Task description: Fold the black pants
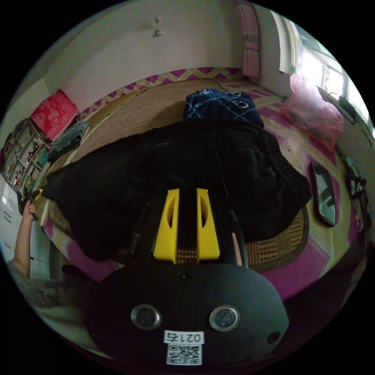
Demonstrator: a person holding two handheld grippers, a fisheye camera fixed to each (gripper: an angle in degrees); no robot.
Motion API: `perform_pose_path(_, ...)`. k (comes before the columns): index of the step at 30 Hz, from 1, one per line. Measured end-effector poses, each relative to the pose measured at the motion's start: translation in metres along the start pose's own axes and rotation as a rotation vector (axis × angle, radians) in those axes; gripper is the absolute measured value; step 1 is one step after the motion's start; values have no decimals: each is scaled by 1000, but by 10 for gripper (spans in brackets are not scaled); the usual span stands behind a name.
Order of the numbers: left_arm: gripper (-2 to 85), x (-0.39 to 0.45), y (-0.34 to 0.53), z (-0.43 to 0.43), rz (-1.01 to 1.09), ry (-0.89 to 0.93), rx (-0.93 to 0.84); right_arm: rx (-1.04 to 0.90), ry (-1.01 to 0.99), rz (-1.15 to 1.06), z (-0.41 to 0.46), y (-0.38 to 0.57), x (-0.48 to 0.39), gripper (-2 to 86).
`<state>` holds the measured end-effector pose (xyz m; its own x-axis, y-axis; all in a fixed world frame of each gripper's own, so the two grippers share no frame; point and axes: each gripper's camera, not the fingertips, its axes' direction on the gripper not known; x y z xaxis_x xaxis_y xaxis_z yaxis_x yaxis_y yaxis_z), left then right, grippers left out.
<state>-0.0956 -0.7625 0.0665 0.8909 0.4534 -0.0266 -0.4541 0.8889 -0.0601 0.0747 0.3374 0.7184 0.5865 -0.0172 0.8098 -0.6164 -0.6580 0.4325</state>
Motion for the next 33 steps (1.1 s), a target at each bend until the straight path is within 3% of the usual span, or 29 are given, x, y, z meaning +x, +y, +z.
perform_pose_path(2, -6, -20, -8, -15, -32, 123, 45, -4, 16, -40, -2, 2, -6, 82)
perform_pose_path(5, -7, -28, -16, -59, -9, 118, 190, 70, 12, -155, -24, 4, -15, 83)
perform_pose_path(7, -4, -11, -21, -84, 119, 119, 230, 173, -23, -251, -50, -3, -16, 84)
perform_pose_path(11, 28, 49, -31, -69, 409, 124, 80, 117, -18, -415, -41, -44, -14, 98)
perform_pose_path(16, 57, 131, -26, -20, 756, 82, -90, -85, 58, -636, 15, -101, -3, 91)
perform_pose_path(22, 81, 178, -21, 16, 983, 60, -234, -203, 95, -725, 44, -147, 18, 93)
perform_pose_path(26, 85, 186, -15, 22, 1062, 35, -296, -344, 38, -827, 62, -155, 17, 9)
perform_pose_path(29, 79, 188, -9, 18, 1115, -9, -346, -320, 38, -929, 46, -150, 13, -5)
perform_pose_path(33, 8, 184, -1, 0, 1161, 37, -416, -171, -78, -894, -1, -148, 34, -9)
